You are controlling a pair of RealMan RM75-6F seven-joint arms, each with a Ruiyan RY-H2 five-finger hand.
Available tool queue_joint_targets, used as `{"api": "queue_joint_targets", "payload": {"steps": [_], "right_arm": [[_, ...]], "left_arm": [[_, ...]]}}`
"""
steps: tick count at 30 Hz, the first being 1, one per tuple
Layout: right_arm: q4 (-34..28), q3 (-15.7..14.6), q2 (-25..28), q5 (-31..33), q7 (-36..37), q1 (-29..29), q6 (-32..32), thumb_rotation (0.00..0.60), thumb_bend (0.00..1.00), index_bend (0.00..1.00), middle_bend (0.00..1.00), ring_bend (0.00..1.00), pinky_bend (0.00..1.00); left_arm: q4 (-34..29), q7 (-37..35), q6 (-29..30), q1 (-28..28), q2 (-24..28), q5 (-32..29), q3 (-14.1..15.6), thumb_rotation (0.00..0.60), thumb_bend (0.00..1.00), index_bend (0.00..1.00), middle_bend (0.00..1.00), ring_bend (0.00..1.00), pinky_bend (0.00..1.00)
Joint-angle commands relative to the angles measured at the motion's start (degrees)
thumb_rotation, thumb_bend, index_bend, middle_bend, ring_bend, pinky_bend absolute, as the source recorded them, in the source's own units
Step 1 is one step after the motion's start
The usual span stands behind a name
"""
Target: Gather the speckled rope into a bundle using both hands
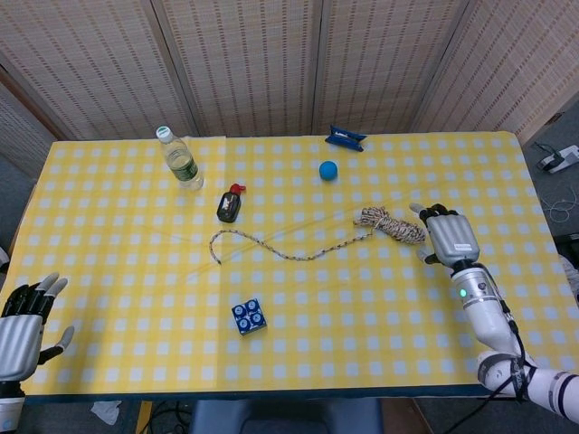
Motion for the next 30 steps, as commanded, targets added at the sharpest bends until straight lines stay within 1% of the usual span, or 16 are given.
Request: {"api": "queue_joint_targets", "payload": {"steps": [1,8,14,22,30], "right_arm": [[5.8,0.7,-4.0,5.9,-3.1,4.3,-3.3,0.600,0.18,0.16,0.28,0.17,0.29],[15.0,-0.5,-9.6,13.5,-6.2,9.2,-6.5,0.600,0.18,0.16,0.27,0.17,0.29],[21.0,-1.9,-13.3,17.4,-7.4,11.8,-9.0,0.600,0.18,0.18,0.26,0.17,0.29],[25.7,-3.0,-16.0,21.2,-8.2,14.0,-11.2,0.600,0.18,0.24,0.25,0.17,0.29],[27.8,-3.8,-17.6,24.0,-9.5,15.9,-11.6,0.600,0.18,0.26,0.25,0.17,0.29]], "left_arm": [[0.1,-0.1,-0.1,0.0,-0.1,0.0,0.1,0.600,0.32,0.18,0.13,0.13,0.09],[0.0,0.2,-0.6,0.0,-0.2,-0.1,0.1,0.600,0.32,0.18,0.13,0.13,0.09],[-0.1,0.4,-0.8,-0.1,-0.3,0.0,0.2,0.600,0.32,0.18,0.13,0.13,0.08],[-0.1,0.4,-1.5,-0.4,-0.4,0.1,0.2,0.600,0.32,0.19,0.13,0.13,0.09],[0.2,0.2,-1.7,-0.5,-0.7,0.2,0.3,0.600,0.32,0.19,0.13,0.13,0.09]]}}
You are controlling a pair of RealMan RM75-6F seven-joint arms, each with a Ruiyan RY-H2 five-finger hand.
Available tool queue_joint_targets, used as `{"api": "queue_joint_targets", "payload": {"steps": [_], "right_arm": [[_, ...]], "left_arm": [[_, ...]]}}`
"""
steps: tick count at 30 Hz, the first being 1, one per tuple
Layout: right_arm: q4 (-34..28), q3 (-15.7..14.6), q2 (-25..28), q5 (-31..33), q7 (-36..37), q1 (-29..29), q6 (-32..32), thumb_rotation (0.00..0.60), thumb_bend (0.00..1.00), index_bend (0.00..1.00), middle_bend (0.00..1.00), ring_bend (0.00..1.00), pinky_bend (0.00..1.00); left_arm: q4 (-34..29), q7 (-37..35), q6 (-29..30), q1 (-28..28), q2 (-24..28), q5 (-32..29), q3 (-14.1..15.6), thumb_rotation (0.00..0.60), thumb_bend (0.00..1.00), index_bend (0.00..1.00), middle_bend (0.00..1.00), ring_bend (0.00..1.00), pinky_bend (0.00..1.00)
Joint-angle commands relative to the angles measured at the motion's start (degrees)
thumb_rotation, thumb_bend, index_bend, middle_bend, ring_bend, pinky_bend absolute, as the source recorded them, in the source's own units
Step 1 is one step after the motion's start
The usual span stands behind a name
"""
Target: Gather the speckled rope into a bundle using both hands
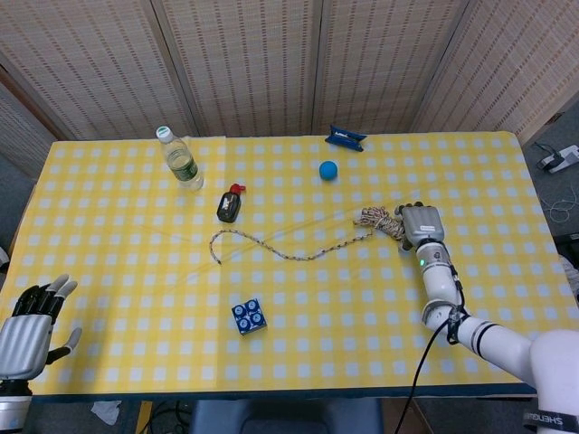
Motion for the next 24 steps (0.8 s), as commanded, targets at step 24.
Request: {"api": "queue_joint_targets", "payload": {"steps": [24], "right_arm": [[1.7,-1.2,-4.0,-1.9,0.0,2.6,1.8,0.600,0.37,0.46,0.43,0.33,0.41]], "left_arm": [[1.7,-1.4,-0.1,0.4,-0.7,-0.3,0.2,0.600,0.32,0.20,0.13,0.13,0.09]]}}
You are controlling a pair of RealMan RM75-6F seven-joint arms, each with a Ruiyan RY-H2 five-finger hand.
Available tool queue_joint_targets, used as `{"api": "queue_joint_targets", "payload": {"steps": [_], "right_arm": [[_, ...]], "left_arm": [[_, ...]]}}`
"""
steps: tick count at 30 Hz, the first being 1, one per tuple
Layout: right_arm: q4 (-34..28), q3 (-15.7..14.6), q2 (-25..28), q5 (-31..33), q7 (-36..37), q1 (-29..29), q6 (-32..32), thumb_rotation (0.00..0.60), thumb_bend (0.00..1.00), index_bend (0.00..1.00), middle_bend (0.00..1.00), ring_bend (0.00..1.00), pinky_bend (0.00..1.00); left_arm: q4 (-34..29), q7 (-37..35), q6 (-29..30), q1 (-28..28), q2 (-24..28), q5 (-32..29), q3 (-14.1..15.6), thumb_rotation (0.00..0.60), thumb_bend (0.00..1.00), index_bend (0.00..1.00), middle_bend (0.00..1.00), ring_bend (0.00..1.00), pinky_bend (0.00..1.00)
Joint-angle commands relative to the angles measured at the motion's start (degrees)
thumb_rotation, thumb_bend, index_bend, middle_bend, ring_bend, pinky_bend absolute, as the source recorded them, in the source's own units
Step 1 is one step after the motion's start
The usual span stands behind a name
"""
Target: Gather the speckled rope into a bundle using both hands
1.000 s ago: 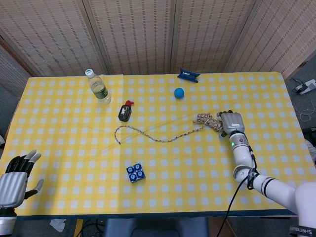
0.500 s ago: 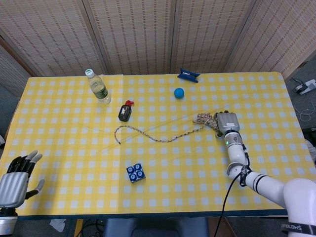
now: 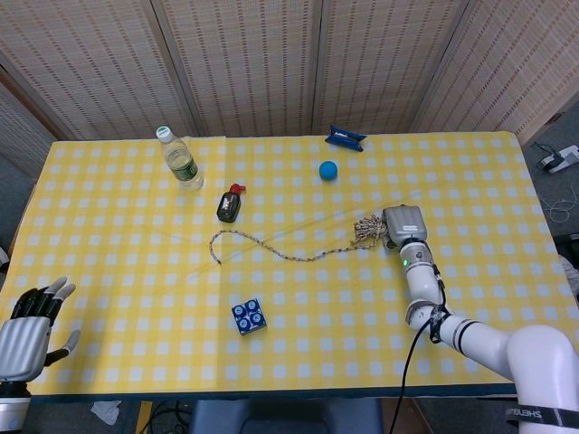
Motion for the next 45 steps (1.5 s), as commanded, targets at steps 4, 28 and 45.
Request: {"api": "queue_joint_targets", "payload": {"steps": [4,28,45], "right_arm": [[-1.2,-0.9,0.3,-3.5,1.9,-1.1,0.6,0.600,0.38,0.48,0.44,0.35,0.43],[-18.4,0.8,11.7,-22.1,16.3,-5.4,2.3,0.600,0.56,0.56,0.54,0.48,0.66],[-29.9,1.4,19.2,-32.4,23.1,-8.1,6.9,0.600,0.56,0.57,0.55,0.49,0.67]], "left_arm": [[0.2,-0.2,-0.1,0.1,-0.2,0.0,0.2,0.600,0.32,0.20,0.13,0.13,0.09],[-0.5,-2.4,-4.8,-5.7,2.8,1.8,-2.8,0.600,0.32,0.21,0.13,0.13,0.09],[1.8,3.1,-24.7,-23.4,-3.5,-8.5,-11.0,0.600,0.32,0.36,0.44,0.46,0.39]]}}
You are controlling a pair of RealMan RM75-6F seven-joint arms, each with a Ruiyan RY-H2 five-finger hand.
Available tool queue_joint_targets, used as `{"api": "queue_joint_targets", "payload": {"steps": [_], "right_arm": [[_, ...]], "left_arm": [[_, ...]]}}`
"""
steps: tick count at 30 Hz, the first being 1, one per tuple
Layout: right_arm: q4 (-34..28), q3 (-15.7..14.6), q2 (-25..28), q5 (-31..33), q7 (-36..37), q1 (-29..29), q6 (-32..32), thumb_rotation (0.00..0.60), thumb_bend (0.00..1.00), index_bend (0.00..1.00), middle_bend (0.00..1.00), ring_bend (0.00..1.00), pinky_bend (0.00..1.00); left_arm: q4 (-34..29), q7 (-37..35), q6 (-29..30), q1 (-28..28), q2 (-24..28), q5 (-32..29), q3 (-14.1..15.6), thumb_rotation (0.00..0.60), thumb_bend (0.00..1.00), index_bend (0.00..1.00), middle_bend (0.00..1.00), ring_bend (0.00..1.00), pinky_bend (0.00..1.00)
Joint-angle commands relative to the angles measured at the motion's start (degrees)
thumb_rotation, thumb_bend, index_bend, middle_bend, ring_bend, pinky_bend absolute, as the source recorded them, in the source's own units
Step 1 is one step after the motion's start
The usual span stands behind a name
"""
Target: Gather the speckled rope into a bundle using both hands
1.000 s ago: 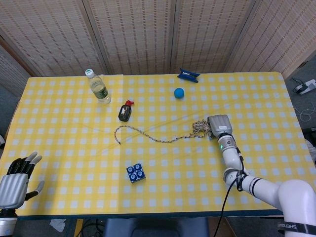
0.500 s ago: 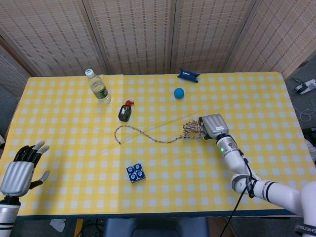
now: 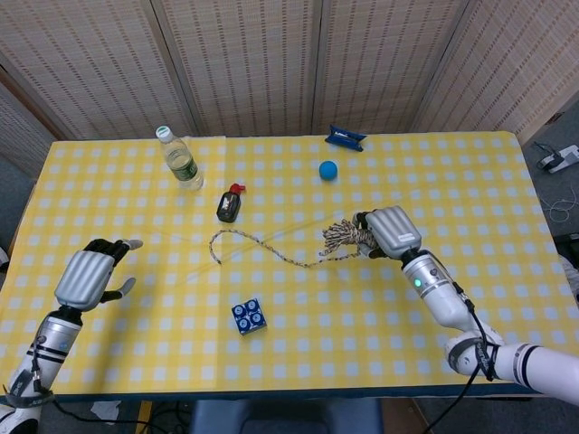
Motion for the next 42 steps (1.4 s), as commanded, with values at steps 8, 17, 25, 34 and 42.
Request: {"api": "queue_joint_targets", "payload": {"steps": [8,17,25,34,42], "right_arm": [[-1.8,0.2,1.0,0.6,-0.6,-0.1,1.1,0.600,0.56,0.58,0.55,0.50,0.67],[-2.0,0.3,0.7,1.9,-1.7,0.5,1.2,0.600,0.56,0.58,0.56,0.50,0.67],[-2.9,0.1,0.8,2.7,-2.8,0.9,1.4,0.600,0.56,0.58,0.56,0.51,0.67],[-3.2,-0.2,0.8,2.9,-2.7,0.9,1.4,0.600,0.56,0.58,0.56,0.51,0.67],[-2.5,-0.5,1.0,2.7,-1.6,0.7,1.0,0.600,0.56,0.58,0.56,0.51,0.67]], "left_arm": [[3.4,15.4,-12.4,-12.1,-9.9,-19.2,-5.0,0.600,0.32,0.46,0.72,0.68,0.79],[4.8,28.3,-13.0,-19.7,-16.3,-35.6,-6.7,0.600,0.32,0.49,0.87,0.81,0.89],[9.2,36.5,-9.8,-27.1,-22.2,-49.9,-8.2,0.600,0.32,0.50,0.90,0.84,0.90],[14.3,41.2,-6.1,-32.2,-27.6,-57.7,-9.3,0.600,0.31,0.50,0.91,0.84,0.91],[17.7,42.2,-3.6,-33.4,-31.5,-55.4,-6.9,0.600,0.31,0.46,0.91,0.84,0.91]]}}
